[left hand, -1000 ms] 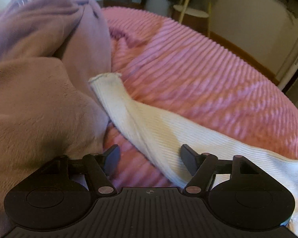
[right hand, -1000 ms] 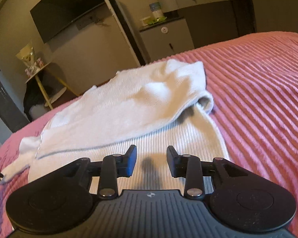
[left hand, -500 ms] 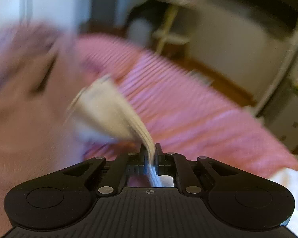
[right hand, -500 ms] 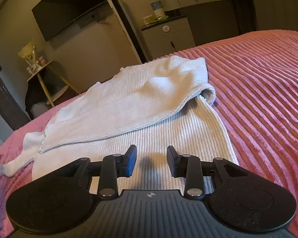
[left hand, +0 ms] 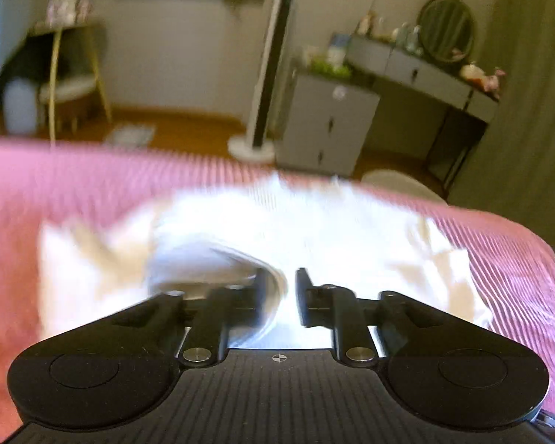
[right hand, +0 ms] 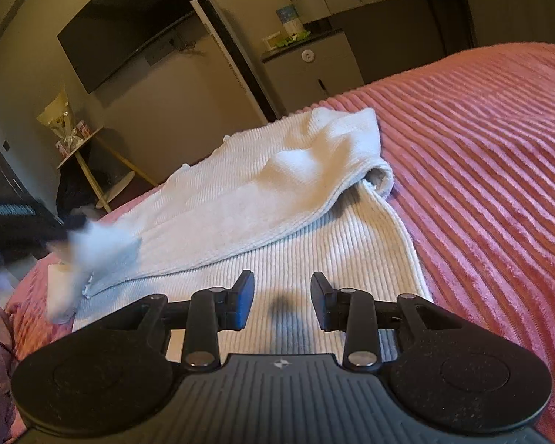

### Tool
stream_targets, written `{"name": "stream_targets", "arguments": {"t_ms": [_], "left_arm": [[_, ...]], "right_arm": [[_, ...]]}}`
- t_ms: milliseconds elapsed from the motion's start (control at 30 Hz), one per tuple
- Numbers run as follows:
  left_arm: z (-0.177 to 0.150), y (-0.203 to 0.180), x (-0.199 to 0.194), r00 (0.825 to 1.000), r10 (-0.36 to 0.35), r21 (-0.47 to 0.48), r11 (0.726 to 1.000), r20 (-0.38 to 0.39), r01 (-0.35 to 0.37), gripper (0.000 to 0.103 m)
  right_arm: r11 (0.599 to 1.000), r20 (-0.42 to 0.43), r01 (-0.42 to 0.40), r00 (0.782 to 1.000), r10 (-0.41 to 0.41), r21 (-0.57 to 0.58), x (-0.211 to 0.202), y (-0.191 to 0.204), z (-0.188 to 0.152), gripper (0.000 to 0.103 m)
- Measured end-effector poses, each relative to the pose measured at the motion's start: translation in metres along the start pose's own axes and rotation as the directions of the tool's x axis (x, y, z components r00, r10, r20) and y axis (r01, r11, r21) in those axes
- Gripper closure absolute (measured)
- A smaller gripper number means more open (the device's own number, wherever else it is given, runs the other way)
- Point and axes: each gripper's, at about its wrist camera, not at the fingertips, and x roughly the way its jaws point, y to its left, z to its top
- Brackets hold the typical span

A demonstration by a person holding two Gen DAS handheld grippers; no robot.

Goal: Fold small clothes

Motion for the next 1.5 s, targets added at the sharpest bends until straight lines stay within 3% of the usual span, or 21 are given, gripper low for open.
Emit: {"name": "stream_targets", "arguments": {"t_ms": [67,167,267,367,433,567,633,767,867,933,1000,1067,1167,1233,1400,1500], "left_arm": [[-0.019,0.007,-0.005,0.999,0.027,-0.056,0.998,0.019,-0.026,0.054],[-0.041,0.023,-0.028,0.996,0.070,-0.080,0.995,0.053,-0.066,0.040],[-0.043,0.042,-0.041,0.985,0.168,-0.085,0.983,0.028,-0.165,0.039],[-0.038,0.068,-0.046,0.966,0.258,-0.160,0.953,-0.015,-0.257,0.039],[-0.039,0.084,-0.048,0.964,0.267,-0.183,0.948,0.017,-0.259,0.036],[-0.044,0.116,-0.034,0.946,0.318,-0.207,0.924,-0.053,-0.322,0.036],[-0.047,0.128,-0.034,0.940,0.335,-0.221,0.914,-0.063,-0.340,0.036],[-0.046,0.134,-0.029,0.947,0.312,-0.221,0.921,-0.076,-0.321,0.036],[-0.048,0.126,-0.021,0.951,0.298,-0.183,0.934,-0.082,-0.308,0.036],[-0.049,0.121,-0.020,0.954,0.293,-0.156,0.941,-0.068,-0.300,0.035],[-0.050,0.119,-0.020,0.956,0.287,-0.145,0.945,-0.055,-0.292,0.034],[-0.051,0.117,-0.021,0.960,0.277,-0.154,0.947,-0.051,-0.281,0.034],[-0.052,0.114,-0.020,0.967,0.251,-0.163,0.953,-0.044,-0.255,0.033],[-0.051,0.109,-0.017,0.970,0.241,-0.159,0.956,-0.041,-0.245,0.033],[-0.053,0.094,-0.001,0.979,0.195,-0.127,0.971,-0.055,-0.201,0.032],[-0.057,0.085,0.007,0.976,0.207,-0.082,0.974,-0.064,-0.212,0.031]], "right_arm": [[1.000,-0.006,-0.008,1.000,0.008,-0.005,0.002,0.000,0.001,0.069],[0.999,-0.017,-0.034,0.999,0.033,-0.037,0.007,0.008,0.002,0.069],[0.994,-0.029,-0.070,0.997,0.068,-0.083,0.015,0.025,0.000,0.068],[0.974,-0.057,-0.119,0.992,0.110,-0.191,0.027,0.059,-0.005,0.068],[0.937,-0.060,-0.144,0.989,0.132,-0.317,0.032,0.090,-0.012,0.067],[0.861,-0.072,-0.165,0.986,0.149,-0.481,0.051,0.137,-0.022,0.066],[0.817,-0.064,-0.152,0.988,0.140,-0.556,0.061,0.159,-0.026,0.058],[0.737,-0.043,-0.106,0.994,0.104,-0.668,0.083,0.191,-0.031,0.056],[0.720,-0.041,-0.080,0.997,0.072,-0.689,0.101,0.202,-0.027,0.059],[0.731,-0.040,-0.089,0.996,0.083,-0.677,0.104,0.203,-0.021,0.097],[0.783,-0.012,-0.084,0.995,0.097,-0.616,0.100,0.195,-0.007,0.097],[0.873,0.079,-0.057,0.991,0.108,-0.484,0.085,0.173,0.016,0.097],[0.953,0.213,0.005,0.975,0.063,-0.302,0.062,0.130,0.043,0.097],[0.978,0.254,0.049,0.967,0.004,-0.202,0.055,0.099,0.052,0.097],[0.995,0.110,0.096,0.990,-0.093,-0.024,0.072,0.035,0.055,0.089],[0.991,0.120,0.131,0.984,-0.129,-0.011,0.073,0.020,0.052,0.081]]}}
